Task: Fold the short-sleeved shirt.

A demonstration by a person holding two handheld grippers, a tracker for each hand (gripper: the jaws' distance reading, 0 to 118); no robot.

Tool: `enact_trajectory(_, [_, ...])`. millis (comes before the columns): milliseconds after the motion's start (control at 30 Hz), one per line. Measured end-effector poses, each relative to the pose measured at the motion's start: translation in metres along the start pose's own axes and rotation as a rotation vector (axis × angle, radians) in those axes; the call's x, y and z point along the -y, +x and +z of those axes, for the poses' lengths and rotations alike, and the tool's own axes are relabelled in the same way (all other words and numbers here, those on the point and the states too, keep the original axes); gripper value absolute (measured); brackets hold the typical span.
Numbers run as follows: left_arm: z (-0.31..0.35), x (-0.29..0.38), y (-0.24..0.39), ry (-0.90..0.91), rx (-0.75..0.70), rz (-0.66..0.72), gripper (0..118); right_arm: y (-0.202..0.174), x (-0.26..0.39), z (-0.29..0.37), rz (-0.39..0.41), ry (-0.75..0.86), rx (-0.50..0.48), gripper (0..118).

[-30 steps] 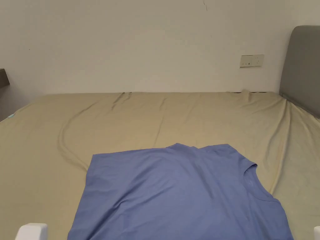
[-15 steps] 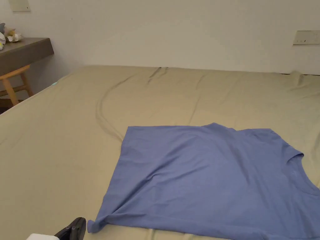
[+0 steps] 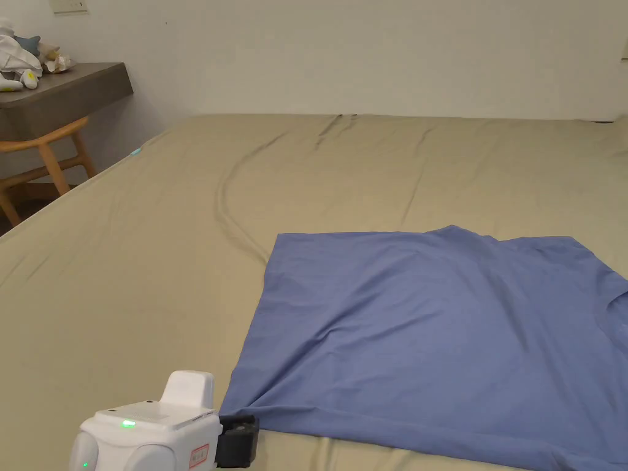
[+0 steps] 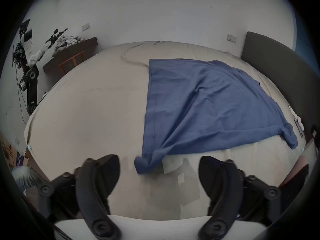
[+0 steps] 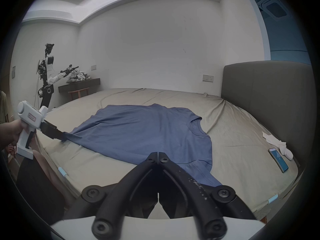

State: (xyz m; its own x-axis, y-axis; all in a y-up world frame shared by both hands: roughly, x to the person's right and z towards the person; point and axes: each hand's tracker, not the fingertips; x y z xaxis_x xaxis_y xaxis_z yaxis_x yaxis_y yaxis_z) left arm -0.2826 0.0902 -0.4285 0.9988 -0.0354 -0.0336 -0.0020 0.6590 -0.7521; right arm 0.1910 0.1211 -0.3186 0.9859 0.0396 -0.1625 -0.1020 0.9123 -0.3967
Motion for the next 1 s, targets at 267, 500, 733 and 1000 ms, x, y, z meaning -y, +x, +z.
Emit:
enact_trajectory(267, [-0.011,0.007,0.016,-0.068,0.005,-0.103,0,0.005,-0.001,-0.003,0.016,-0.02,-0.006,1])
enact_trajectory(500, [0.018,0.0,0.014,0.017,0.031,-0.101,0,0.043,-0.011,0.005,0.05,-0.09,0.053,1])
enact_trajectory(733, [0.022,-0.008,-0.006,0.09,0.05,-0.006,0,0.123,-0.029,-0.053,-0.217,-0.388,0.04,71])
enact_trajectory(1000, [0.012,-0.018,-0.004,0.103,0.051,0.002,0,0.127,0.0,-0.154,-0.138,-0.65,0.041,39])
